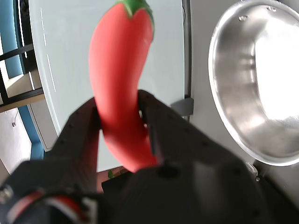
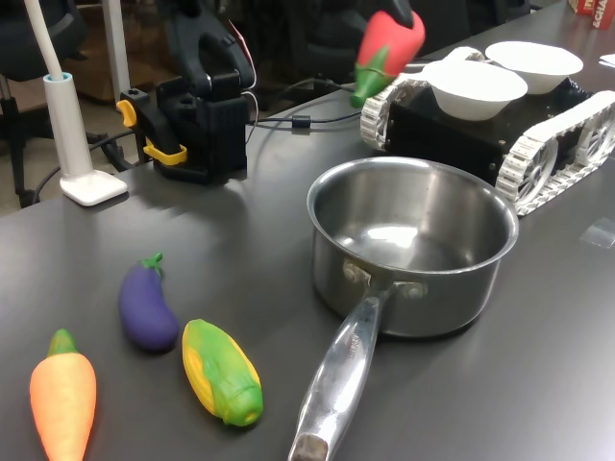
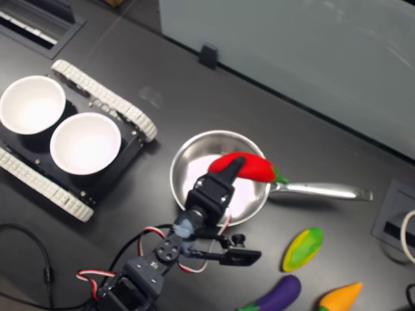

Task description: Pick up the chilli and place them in the pan

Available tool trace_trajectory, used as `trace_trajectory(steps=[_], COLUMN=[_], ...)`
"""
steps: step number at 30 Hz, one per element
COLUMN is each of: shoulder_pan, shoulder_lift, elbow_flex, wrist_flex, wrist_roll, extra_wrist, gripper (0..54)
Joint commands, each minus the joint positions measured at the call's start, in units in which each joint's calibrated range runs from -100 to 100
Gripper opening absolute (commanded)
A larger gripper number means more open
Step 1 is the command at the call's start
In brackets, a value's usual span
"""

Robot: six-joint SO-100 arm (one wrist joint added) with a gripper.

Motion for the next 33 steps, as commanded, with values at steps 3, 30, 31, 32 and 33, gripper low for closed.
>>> trace_trajectory(steps=[3, 30, 31, 32, 33], shoulder_pan=[-5.2, -7.9, -7.5, -7.2, -6.8], shoulder_lift=[-6.6, -13.1, -12.8, -12.7, -12.6], elbow_flex=[3.2, 24.4, 25.1, 25.8, 26.5], wrist_flex=[-4.8, -15.3, -15.7, -16.4, -17.0], wrist_roll=[-0.8, 0.4, 0.5, 0.5, 0.6], extra_wrist=[1.5, 1.6, 1.6, 1.6, 1.6], gripper=[0.0, 0.0, 0.0, 0.0, 0.0])
